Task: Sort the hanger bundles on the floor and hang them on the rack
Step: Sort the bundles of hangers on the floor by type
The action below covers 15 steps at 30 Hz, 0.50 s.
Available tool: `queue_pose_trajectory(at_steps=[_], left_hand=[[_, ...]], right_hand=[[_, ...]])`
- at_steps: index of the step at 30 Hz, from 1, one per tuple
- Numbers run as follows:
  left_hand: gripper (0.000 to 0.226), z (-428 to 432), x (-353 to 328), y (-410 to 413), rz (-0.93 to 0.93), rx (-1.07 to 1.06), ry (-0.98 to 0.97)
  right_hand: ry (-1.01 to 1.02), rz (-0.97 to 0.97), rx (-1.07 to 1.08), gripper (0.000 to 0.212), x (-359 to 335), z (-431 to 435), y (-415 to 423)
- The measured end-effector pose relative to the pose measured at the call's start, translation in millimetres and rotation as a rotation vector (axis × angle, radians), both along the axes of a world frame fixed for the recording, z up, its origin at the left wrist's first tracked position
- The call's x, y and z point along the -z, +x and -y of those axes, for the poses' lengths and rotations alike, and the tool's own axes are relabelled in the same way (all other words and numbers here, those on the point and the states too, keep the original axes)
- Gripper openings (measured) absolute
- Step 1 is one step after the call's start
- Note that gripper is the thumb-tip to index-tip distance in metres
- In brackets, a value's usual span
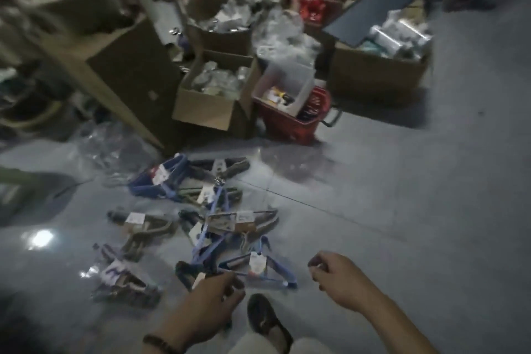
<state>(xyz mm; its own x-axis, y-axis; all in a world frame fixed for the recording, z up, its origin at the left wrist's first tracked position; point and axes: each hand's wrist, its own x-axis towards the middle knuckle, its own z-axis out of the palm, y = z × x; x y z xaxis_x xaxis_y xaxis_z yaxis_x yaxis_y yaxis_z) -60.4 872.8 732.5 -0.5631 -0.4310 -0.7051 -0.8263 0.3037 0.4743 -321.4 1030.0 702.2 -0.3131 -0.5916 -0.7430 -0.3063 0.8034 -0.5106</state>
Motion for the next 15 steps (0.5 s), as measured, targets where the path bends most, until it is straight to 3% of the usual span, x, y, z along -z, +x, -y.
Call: queue_pose_trajectory(at_steps=[7,13,15], left_hand=[[0.014,40,63,5,0.006,-0.391,0.102],[0.012,76,166,-11,0.046,-0.744,0.171],[0.012,83,213,-18,0.052,-0.961,0.166]], right_hand=[[0.077,0.018,-0.248,0.016,56,127,-21],[0.149,0.022,-0.500,0.022,181,248,-46],[0.178,0.014,-0.595,0.022,238,286,-53]])
